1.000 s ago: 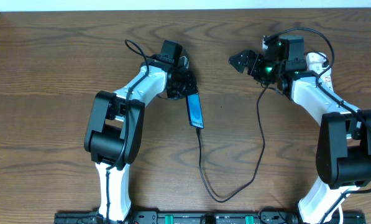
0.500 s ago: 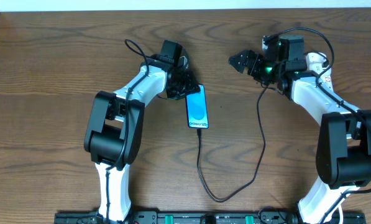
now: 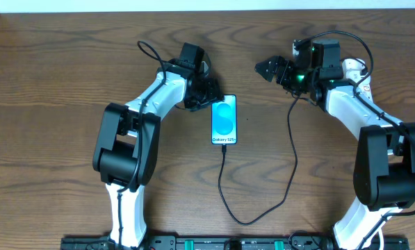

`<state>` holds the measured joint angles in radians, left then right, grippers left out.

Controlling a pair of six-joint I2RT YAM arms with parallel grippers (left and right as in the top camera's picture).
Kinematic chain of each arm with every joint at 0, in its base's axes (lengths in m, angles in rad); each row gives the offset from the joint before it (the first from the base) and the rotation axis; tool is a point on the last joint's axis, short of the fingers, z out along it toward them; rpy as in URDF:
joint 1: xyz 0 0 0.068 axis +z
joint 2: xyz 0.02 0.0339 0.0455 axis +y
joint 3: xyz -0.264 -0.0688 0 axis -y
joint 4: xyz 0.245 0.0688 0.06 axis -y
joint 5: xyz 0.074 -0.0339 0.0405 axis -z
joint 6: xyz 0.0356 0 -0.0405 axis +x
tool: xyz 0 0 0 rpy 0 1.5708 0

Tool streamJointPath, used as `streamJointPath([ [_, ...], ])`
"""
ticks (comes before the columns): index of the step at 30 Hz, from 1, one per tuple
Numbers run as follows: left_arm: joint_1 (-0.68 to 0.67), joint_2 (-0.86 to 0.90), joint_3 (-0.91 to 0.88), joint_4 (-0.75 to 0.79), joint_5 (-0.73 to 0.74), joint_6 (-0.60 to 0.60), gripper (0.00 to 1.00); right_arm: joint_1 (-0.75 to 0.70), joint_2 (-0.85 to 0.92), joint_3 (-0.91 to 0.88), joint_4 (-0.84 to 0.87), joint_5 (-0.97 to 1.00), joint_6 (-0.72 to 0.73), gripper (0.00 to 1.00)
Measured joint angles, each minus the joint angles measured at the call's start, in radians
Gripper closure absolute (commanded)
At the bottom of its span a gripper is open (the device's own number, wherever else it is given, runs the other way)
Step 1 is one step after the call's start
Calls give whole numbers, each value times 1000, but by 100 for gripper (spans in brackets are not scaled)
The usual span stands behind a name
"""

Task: Plug charger to phone and switch on socket
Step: 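Open the left gripper and lift it away from the phone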

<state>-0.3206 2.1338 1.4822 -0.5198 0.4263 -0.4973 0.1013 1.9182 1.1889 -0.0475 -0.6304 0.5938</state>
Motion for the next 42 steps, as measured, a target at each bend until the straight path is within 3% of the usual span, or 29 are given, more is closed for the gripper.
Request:
streamJointPath([
  [5,34,-7,0,-8,-31,25,26,0,0,0,0,-6,0,1],
  [13,144,-57,-6,-117,-150,129,22,0,0,0,-1,-6,0,1],
  [21,194,-283,-10,-254,-288,200,22,0,0,0,-12,-6,0,1],
  [29,196,-531,-13,-330,-325,237,22,0,0,0,-47,-6,0,1],
  [31,196,-608,-13,-330,-325,237,18,0,0,0,-47,-6,0,1],
  [32,196,-645,-13,-330,-326,237,7,0,0,0,-46,-6,0,1],
  [42,196,-743,-13,-344,-328,240,6,1,-1,0,-47,-10,-1,1],
])
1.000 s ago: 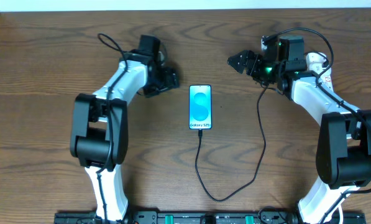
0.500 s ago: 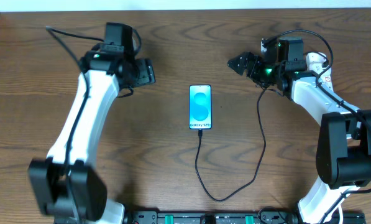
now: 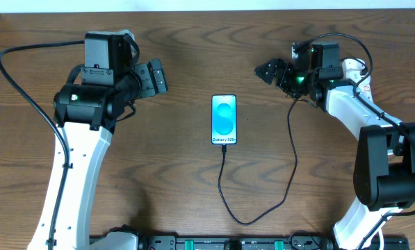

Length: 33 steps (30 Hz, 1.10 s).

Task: Plug charger to phone and switch on socket
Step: 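Open the left gripper and lift it away from the phone, then move the right gripper to the white power strip's orange switch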

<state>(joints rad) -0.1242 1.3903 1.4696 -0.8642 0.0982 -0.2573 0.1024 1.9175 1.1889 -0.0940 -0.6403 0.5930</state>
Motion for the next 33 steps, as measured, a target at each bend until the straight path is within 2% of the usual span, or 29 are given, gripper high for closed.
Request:
streamJointPath([
  [4,0,0,0,0,0,0,6,0,-26,3,-35,0,-33,1],
  [8,0,0,0,-1,0,0,5,1,-159,63,-198,68,-124,1],
  [11,0,0,0,0,0,0,5,2,-309,169,-389,264,-212,1],
  [14,0,0,0,0,0,0,5,2,-402,241,-491,501,-250,1],
  [20,0,0,0,-1,0,0,5,-37,-457,270,-537,984,-283,1],
  [23,0,0,0,-1,0,0,5,-100,-430,270,-541,1067,-288,1],
  [25,0,0,0,0,0,0,5,-186,-389,269,-542,1093,-290,1],
  [28,0,0,0,-1,0,0,5,-293,-334,269,-543,1032,-290,1],
  [33,0,0,0,-1,0,0,5,-451,-226,269,-545,789,-323,1],
])
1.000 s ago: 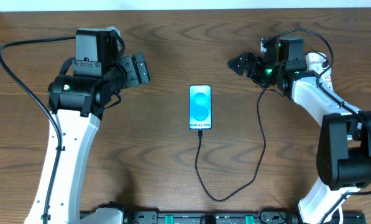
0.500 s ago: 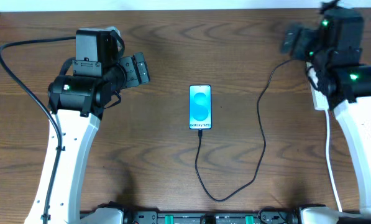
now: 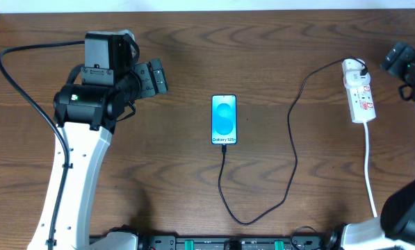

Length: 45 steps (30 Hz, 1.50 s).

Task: Plug charger to phone and switch on socket
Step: 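Move the right gripper to the white power strip's orange switch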

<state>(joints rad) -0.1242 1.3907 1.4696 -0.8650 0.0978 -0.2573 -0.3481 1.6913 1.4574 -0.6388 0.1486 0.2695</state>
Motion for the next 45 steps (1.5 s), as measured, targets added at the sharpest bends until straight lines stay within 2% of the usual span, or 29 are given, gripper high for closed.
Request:
streamJointPath([
  [4,0,0,0,0,0,0,5,-67,111,0,-3,-192,-56,1],
  [12,0,0,0,0,0,0,5,-70,240,-6,7,-456,-176,1],
  [31,0,0,0,0,0,0,5,-69,332,-6,66,-562,-278,1],
  [45,0,0,0,0,0,0,5,-68,338,-35,125,-598,-290,1],
])
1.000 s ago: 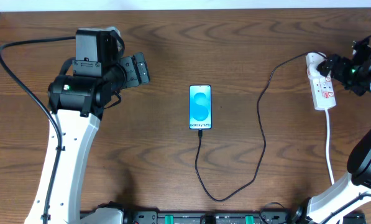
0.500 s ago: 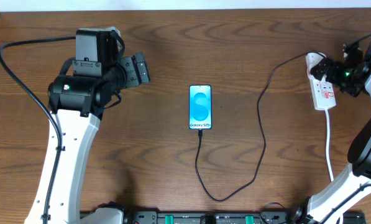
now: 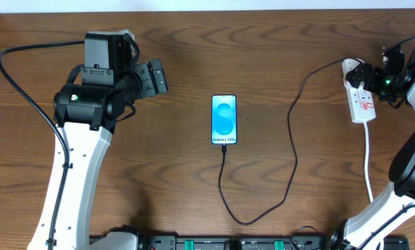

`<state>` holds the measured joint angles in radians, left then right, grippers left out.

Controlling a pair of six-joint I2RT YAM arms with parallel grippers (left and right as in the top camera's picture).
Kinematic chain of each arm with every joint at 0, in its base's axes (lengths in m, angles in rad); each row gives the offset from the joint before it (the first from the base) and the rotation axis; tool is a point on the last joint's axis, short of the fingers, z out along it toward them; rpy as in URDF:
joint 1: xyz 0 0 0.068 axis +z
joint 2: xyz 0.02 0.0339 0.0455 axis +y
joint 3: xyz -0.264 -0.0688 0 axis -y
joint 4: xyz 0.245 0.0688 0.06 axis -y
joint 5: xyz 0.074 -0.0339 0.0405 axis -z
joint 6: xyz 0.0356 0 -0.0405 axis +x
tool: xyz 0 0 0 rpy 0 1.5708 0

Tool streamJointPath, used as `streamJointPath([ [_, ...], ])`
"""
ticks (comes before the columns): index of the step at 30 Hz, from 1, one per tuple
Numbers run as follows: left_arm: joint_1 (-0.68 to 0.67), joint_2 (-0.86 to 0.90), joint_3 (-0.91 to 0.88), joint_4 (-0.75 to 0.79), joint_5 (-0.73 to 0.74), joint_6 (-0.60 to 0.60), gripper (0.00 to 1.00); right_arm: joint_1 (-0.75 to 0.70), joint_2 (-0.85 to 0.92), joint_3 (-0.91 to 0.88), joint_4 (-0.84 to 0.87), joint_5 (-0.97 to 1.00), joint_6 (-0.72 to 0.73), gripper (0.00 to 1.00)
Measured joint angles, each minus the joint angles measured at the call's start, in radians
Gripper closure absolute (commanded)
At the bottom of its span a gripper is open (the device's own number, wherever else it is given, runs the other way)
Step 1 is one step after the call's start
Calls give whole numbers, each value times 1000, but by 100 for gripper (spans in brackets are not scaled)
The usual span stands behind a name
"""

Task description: Plug charger to phone and switch on socket

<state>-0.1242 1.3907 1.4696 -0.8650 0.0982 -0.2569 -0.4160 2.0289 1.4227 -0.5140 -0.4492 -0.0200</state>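
The phone (image 3: 224,119) lies face up mid-table, its screen lit blue. A black charger cable (image 3: 290,167) is plugged into the phone's bottom end, loops toward the front edge and runs up to the white socket strip (image 3: 361,103) at the right. My right gripper (image 3: 364,73) hovers at the strip's far end, beside the plug, with its fingers looking pressed together. Whether it touches the strip cannot be told. My left gripper (image 3: 152,78) hangs raised at the left, open and empty, well away from the phone.
The strip's white cord (image 3: 369,173) runs down toward the front right edge. A black cable from the left arm (image 3: 16,76) arcs over the table's left side. The table's far edge borders a white wall.
My right gripper was at the far right edge of view, away from the strip; now it sits over the strip's far end. Left arm, phone and cable have not moved.
At first my left gripper was beside the phone's top left corner and my right gripper hung mid-table right of the phone. Then the left arm stood raised at the left. Later the right arm was off by the right edge, baring the strip; now it is over the strip.
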Motion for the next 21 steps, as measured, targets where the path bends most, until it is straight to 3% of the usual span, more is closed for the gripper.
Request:
streamJointPath([
  [21,0,0,0,0,0,0,5,26,9,-17,41,5,-18,1],
])
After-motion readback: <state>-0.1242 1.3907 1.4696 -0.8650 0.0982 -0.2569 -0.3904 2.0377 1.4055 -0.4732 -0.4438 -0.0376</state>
